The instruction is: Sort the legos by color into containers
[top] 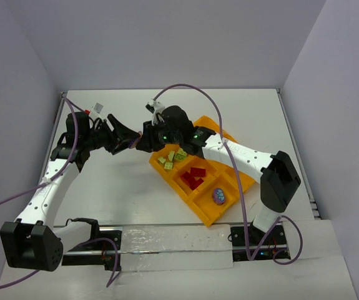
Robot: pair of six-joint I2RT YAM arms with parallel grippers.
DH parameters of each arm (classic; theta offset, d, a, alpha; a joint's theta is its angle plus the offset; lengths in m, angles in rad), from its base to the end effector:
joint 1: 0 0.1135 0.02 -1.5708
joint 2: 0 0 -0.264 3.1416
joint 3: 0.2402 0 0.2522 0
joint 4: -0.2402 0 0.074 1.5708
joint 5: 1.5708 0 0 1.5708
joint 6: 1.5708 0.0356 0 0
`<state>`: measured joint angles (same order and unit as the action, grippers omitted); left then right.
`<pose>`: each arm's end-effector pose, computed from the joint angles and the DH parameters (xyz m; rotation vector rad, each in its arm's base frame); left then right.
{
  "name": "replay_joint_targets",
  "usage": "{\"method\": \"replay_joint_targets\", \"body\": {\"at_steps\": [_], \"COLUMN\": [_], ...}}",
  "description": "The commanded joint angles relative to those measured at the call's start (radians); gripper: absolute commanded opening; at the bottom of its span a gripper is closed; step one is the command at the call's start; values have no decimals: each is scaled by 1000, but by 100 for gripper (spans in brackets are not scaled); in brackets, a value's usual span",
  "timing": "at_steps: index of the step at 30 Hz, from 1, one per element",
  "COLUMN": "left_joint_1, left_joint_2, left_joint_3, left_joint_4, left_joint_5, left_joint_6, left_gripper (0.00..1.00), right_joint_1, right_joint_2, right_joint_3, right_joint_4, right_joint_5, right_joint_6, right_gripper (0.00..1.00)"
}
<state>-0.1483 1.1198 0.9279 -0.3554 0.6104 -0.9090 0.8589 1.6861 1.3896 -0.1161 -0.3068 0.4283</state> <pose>0.2392 -0.0564 0.3096 -0.4635 2.2268 -1.2438 0.2539 0.3107 0.3183 -0.6674 2.0410 1.1025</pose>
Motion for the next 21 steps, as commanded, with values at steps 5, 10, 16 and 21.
{"method": "replay_joint_targets", "body": {"at_steps": [5, 10, 16, 21], "left_joint_1": [6, 6, 6, 5], "left_joint_2": [-22, 0, 0, 30], "left_joint_3": [17, 43, 38, 15], "left_joint_4": [14, 6, 40, 80], "left_joint_5": [0, 32, 75, 169], "left_joint_6": [26, 44, 32, 30], "left_gripper": [0, 0, 0, 0], "right_joint_1": [6, -15, -81, -171], "right_joint_2": [-27, -71, -126, -151], "right_joint_3": [-5, -90, -196, -249], "right_joint_4": [50, 61, 105, 142], "right_joint_5": [25, 53, 35, 13], "right_joint_6": [-17, -8, 25, 45], "right_gripper": [0, 0, 0, 0]}}
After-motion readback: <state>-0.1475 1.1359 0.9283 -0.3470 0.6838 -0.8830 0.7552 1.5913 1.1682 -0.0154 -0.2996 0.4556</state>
